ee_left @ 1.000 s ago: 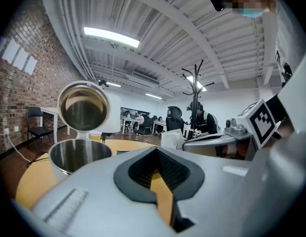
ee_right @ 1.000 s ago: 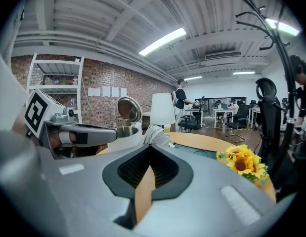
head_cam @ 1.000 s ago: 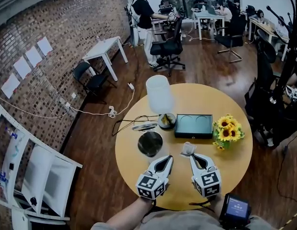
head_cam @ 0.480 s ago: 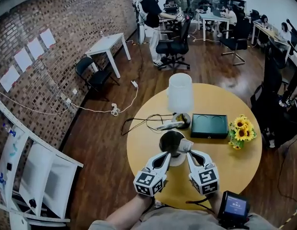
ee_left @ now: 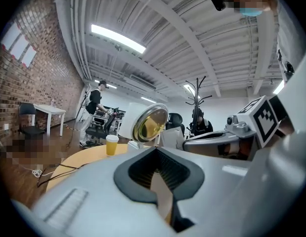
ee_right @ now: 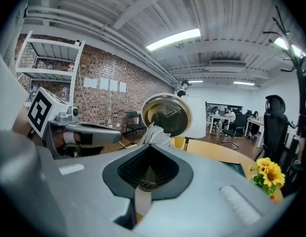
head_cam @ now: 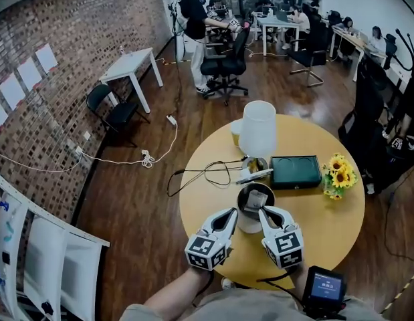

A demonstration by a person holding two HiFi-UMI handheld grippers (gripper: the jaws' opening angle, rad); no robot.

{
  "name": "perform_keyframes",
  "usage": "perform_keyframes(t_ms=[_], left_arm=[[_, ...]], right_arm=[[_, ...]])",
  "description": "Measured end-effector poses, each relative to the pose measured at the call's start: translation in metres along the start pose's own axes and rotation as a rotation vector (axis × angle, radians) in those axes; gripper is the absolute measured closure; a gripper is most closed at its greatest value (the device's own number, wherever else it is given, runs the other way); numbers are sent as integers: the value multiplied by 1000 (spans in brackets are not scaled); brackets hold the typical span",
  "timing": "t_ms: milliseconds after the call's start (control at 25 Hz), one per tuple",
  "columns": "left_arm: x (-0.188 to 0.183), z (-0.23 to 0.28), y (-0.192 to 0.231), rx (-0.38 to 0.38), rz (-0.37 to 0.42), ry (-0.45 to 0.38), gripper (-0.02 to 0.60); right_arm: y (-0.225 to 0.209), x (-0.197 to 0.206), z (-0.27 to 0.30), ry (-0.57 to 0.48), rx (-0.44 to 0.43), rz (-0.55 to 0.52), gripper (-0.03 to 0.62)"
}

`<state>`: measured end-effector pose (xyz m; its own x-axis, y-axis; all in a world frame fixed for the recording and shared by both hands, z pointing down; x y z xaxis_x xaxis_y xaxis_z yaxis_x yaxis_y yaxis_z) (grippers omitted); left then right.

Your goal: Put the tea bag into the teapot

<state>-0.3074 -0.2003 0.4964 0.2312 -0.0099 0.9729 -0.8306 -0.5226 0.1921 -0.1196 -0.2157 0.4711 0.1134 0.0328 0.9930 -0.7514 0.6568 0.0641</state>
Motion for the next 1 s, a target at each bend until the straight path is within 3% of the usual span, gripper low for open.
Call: perform_keyframes(t_ms=[200, 440, 640, 1000], left_arm=[[-5, 10, 12, 54, 3, 13, 581], [-4, 21, 24, 83, 27, 37, 581], [3, 29, 29, 71, 16, 36, 581], [15, 30, 41, 40, -18, 26, 581]], right_arm=[[-1, 1, 11, 66, 23, -39, 583], [-5, 3, 29, 133, -9, -73, 583], [-14, 6, 43, 217, -82, -116, 583], [-30, 8, 71, 467, -272, -222, 582]])
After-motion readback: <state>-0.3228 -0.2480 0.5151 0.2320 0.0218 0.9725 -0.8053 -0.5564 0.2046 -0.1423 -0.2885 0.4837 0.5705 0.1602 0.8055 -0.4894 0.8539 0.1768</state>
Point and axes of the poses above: the fingertips, and each gripper's own axes: z forward along the fingers, y to its left, x out of its underside, the point moved 10 cm from there along -z, backward along the fingers, and after that the axes turned 13 degrees about -y, right-handed, at the moved point
